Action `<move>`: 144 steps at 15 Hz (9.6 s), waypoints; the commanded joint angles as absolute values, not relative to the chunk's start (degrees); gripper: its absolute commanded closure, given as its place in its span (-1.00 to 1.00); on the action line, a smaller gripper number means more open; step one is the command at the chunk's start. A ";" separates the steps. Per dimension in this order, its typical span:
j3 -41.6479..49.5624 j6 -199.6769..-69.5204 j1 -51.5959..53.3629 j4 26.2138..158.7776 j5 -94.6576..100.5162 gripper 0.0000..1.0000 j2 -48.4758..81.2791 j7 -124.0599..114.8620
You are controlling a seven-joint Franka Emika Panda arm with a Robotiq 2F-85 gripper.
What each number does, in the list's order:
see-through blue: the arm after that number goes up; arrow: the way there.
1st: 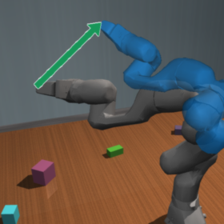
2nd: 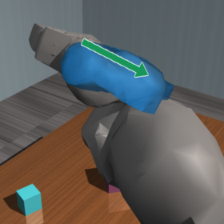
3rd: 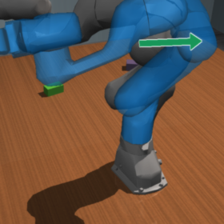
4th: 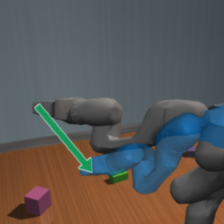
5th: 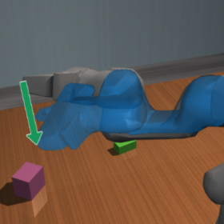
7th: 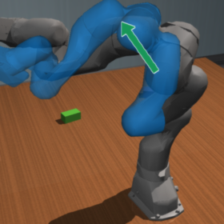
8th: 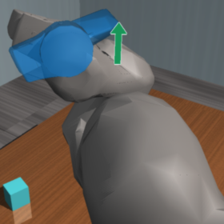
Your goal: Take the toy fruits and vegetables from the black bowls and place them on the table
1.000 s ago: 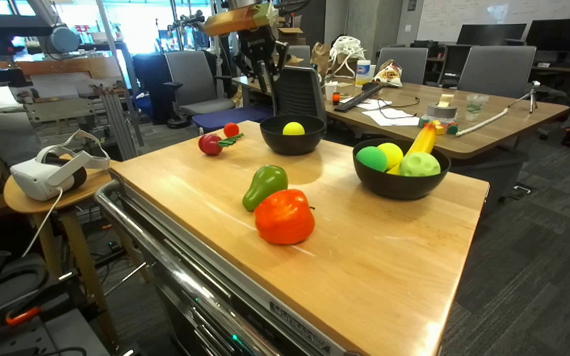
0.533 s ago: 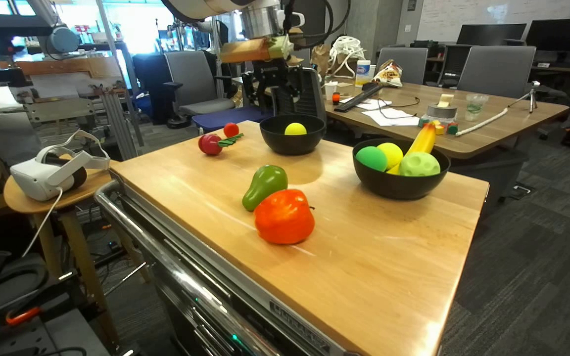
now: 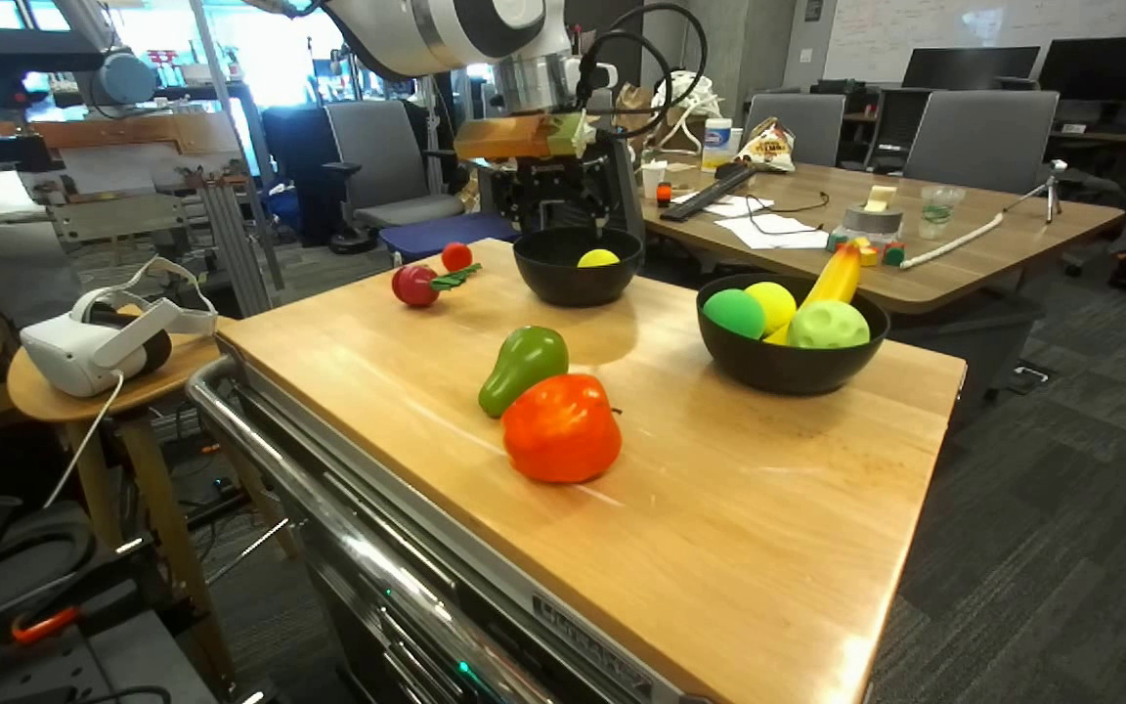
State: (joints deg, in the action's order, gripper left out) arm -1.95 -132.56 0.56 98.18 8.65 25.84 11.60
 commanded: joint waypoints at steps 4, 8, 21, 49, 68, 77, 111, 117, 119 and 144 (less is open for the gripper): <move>-0.80 -137.58 0.40 96.86 9.35 -1.00 29.45 11.41; 0.15 -142.99 1.03 97.75 11.53 -0.96 29.74 11.04; 0.31 -146.71 1.30 99.67 13.80 -0.38 30.12 11.29; -6.91 -137.48 5.40 101.58 9.11 0.50 21.25 12.55; -7.76 -135.44 5.39 106.06 4.89 -0.95 20.81 12.03; 2.33 -141.41 1.22 101.19 18.46 -1.00 12.45 9.82; 10.36 -131.74 -10.71 74.44 8.82 -0.98 38.62 -5.04; 10.55 -130.90 -9.94 73.99 9.65 0.13 40.02 -4.83; 10.65 -130.56 -9.73 73.84 9.92 0.43 40.40 -4.79; 8.11 -126.96 -1.74 94.94 21.76 0.82 10.29 0.44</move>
State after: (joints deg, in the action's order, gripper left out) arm 9.45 -126.48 -3.21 86.23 19.72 17.59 1.07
